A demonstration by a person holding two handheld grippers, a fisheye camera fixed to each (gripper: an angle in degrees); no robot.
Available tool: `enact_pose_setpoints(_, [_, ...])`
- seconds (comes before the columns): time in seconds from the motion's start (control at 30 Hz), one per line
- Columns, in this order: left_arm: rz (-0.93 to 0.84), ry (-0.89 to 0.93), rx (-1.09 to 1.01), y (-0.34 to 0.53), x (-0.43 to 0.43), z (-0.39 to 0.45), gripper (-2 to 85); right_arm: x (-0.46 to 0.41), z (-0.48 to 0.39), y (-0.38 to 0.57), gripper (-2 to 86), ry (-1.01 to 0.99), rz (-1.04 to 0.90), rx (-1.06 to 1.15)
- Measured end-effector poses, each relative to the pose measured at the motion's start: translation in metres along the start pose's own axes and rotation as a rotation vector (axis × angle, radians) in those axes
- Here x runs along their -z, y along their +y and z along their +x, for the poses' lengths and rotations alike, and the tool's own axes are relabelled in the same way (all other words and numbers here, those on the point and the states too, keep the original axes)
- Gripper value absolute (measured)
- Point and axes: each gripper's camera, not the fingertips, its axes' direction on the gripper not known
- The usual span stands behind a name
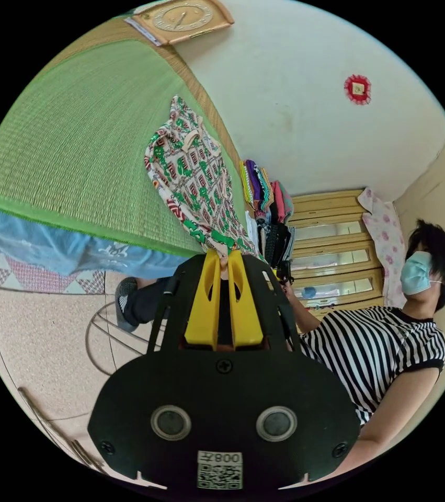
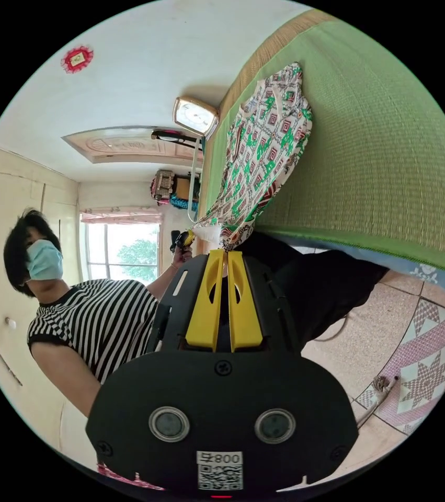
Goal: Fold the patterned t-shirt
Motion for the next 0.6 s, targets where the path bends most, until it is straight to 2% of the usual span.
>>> enact_pose_setpoints(0.17, [-0.043, 0.004, 0.06, 0.011, 0.016, 0.019, 2.7, 0.003, -0.007, 0.018, 0.9, -0.059, 0.032, -0.069])
enact_pose_setpoints(0.37, [-0.082, 0.027, -0.031, 0.021, 0.027, 0.031, 2.7, 0.016, -0.024, 0.041, 0.9, -0.041, 0.102, -0.049])
enact_pose_setpoints(0.47, [-0.051, 0.088, -0.046, 0.031, 0.03, 0.028, 2.8, 0.02, -0.029, 0.051, 0.9, -0.05, 0.144, -0.044])
enact_pose_setpoints(0.6, [0.028, 0.134, -0.076, 0.045, 0.036, 0.039, 2.8, 0.023, -0.046, 0.051, 0.9, -0.02, 0.095, -0.014])
